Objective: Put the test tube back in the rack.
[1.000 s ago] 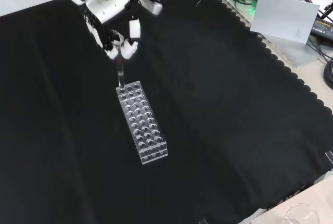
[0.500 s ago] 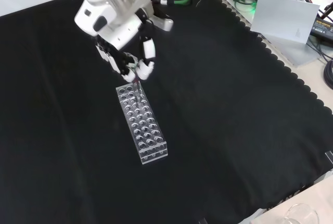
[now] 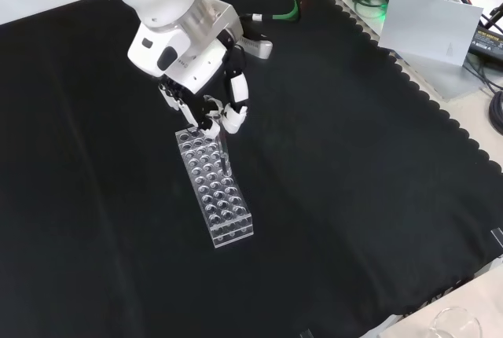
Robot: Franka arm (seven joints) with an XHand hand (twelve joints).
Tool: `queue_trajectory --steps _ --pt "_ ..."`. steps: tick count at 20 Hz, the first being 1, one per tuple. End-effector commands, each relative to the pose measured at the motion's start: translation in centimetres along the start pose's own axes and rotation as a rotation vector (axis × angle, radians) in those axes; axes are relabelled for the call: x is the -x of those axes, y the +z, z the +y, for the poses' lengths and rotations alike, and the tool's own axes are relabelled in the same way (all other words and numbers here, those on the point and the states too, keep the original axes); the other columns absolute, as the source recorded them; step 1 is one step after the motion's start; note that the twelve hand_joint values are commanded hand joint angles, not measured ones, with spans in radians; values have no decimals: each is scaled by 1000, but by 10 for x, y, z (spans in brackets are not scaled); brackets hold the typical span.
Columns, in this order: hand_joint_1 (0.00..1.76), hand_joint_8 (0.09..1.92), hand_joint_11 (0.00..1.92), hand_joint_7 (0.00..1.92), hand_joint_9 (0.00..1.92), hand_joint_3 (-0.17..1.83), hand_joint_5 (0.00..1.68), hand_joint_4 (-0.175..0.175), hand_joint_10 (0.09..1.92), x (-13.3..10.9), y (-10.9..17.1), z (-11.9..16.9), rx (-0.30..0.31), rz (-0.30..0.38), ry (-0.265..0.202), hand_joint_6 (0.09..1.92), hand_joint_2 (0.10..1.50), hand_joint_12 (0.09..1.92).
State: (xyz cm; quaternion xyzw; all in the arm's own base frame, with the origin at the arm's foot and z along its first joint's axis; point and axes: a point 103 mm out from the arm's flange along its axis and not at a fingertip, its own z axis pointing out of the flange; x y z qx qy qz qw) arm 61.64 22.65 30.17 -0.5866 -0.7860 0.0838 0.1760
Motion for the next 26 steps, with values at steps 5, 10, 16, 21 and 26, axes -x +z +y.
queue_trajectory --steps 5,10,16,21,26 --pt "1249 449 1349 1804 1609 756 1536 -175 743 1 21 24 -52 -19 11 198 528 1006" --pt "1249 449 1349 1804 1609 756 1536 -175 744 2 28 36 -64 -14 20 197 529 1007" --pt "1249 448 1348 1804 1608 755 1537 -175 745 0 30 41 -78 -26 29 196 529 1007" --pt "1249 448 1348 1804 1607 755 1537 -175 745 0 29 40 -73 -14 31 195 529 1007" --pt "1249 448 1347 1805 1607 755 1537 -175 746 0 23 27 -52 32 20 194 529 1008"
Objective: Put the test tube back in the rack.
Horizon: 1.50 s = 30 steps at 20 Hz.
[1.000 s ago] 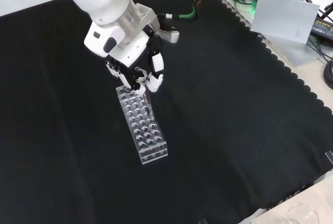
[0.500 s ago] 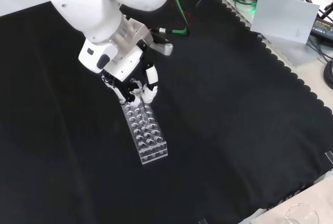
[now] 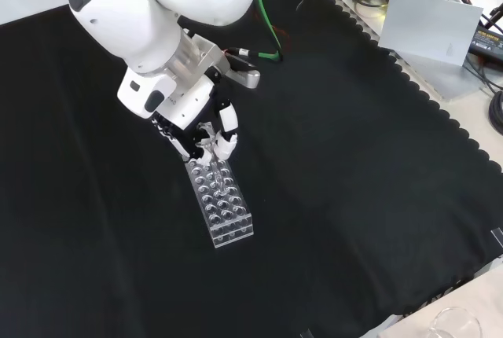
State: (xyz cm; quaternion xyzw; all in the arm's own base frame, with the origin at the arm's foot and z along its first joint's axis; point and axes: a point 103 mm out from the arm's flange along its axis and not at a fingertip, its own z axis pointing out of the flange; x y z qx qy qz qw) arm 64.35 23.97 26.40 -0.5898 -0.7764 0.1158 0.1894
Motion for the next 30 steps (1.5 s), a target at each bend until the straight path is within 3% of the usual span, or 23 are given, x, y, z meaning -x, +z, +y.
queue_trajectory --steps 1,14,15,16,20,25,30 --pt "1249 448 1347 1805 1607 754 1537 -175 746 0 -3 -18 19 58 -12 194 529 1008" --pt "1249 447 1346 1806 1605 753 1538 -175 748 -14 1 -37 40 128 -55 192 530 1008" --pt "1249 447 1346 1806 1605 753 1538 -175 748 -9 2 -41 78 159 -143 191 530 1008" --pt "1249 447 1346 1806 1605 753 1538 -175 748 -7 3 -42 84 162 -152 191 530 1008" --pt "1249 446 1346 1806 1605 753 1538 -175 748 -26 2 -27 32 106 -120 191 530 1008" --pt "1249 446 1345 1805 1604 752 1539 -175 749 -22 5 -26 23 90 -103 190 531 1008" --pt "1249 446 1345 1806 1604 751 1539 -175 750 -22 10 -13 13 2 -52 189 531 1008"
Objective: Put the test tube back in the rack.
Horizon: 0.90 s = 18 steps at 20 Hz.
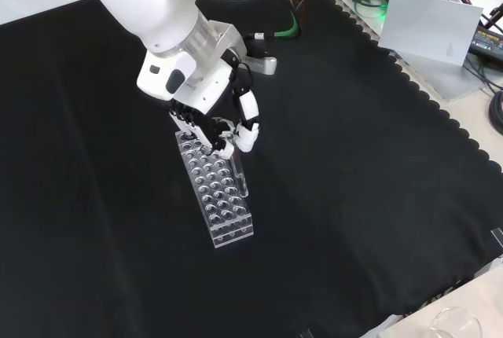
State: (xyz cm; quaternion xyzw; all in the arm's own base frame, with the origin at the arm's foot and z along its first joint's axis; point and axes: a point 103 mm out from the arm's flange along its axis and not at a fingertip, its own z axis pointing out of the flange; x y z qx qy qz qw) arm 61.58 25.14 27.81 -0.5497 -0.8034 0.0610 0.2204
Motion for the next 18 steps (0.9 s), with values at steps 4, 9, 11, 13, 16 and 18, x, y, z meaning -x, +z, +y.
queue_trajectory --steps 4,9,11,13,16,18 --pt "1249 445 1345 1806 1603 751 1539 -175 750 12 12 16 -43 -128 110 188 531 1009" --pt "1249 445 1346 1805 1603 751 1539 -175 751 22 15 12 -53 -132 134 188 531 1009" --pt "1249 445 1346 1805 1603 751 1539 -175 751 24 18 10 -57 -125 139 187 531 1009" --pt "1249 445 1346 1805 1602 750 1539 -175 751 24 20 10 -61 -118 140 187 531 1009" --pt "1249 445 1345 1805 1602 750 1540 -175 751 23 23 10 -64 -106 137 187 532 1009" --pt "1249 444 1345 1805 1602 750 1540 -175 751 21 24 11 -64 -101 134 186 532 1009"
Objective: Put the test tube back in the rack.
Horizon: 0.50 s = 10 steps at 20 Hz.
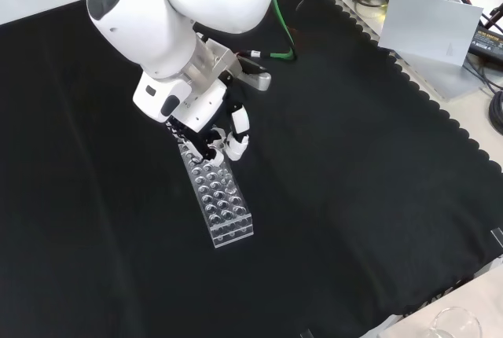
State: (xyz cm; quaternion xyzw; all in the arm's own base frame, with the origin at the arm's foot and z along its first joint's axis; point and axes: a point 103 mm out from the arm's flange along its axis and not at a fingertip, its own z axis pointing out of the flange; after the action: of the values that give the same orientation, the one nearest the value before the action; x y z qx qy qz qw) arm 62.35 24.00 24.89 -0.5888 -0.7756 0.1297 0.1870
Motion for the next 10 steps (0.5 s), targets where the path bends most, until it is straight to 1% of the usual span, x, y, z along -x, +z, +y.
queue_trajectory --steps 1,4,10 --pt "1249 444 1345 1805 1602 750 1540 -175 752 -1 4 -1 -5 13 4 186 532 1009" --pt "1249 444 1345 1805 1601 750 1540 -175 752 -9 1 3 -2 13 1 186 532 1009" --pt "1249 444 1345 1804 1601 749 1540 -175 753 -5 -6 3 10 17 -12 185 532 1009"
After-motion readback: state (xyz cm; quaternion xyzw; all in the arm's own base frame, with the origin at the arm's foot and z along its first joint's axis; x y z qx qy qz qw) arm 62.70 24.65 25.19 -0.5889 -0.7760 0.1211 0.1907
